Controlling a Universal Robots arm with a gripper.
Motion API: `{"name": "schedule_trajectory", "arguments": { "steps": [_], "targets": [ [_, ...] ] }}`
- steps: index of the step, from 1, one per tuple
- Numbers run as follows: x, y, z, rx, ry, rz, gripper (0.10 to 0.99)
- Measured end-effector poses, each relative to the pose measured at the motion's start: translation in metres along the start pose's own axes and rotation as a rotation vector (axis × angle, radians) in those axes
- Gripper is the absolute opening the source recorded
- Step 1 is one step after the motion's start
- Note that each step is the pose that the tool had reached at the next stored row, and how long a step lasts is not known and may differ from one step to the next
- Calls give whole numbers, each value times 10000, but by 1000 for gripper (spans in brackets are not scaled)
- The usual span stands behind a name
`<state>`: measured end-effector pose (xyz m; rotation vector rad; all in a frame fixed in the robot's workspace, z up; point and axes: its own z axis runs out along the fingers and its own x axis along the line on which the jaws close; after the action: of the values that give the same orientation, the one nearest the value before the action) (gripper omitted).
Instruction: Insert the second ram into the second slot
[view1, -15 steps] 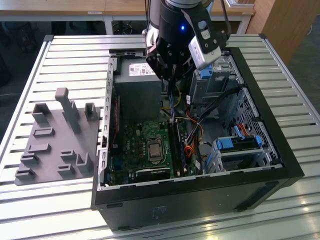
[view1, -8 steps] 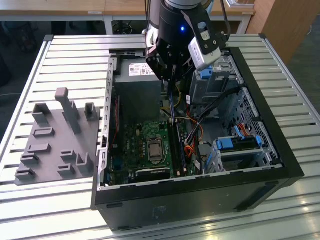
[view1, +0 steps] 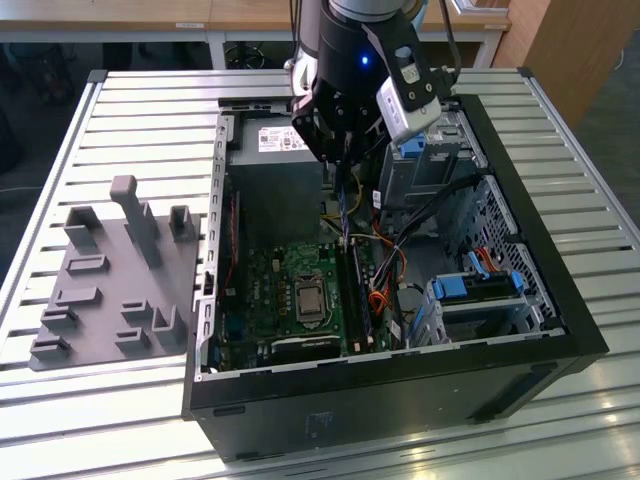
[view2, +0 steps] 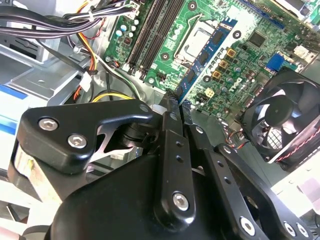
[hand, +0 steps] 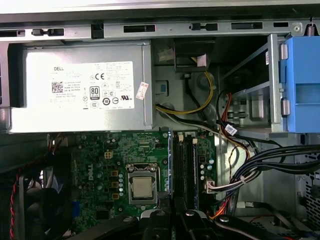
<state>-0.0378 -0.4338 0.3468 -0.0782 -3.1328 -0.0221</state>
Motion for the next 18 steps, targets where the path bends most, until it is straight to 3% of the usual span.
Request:
{"name": "schedule_trajectory", "arguments": {
  "steps": [18],
  "targets": [
    [-1,-1,53,3,0,0,137]
  ]
}}
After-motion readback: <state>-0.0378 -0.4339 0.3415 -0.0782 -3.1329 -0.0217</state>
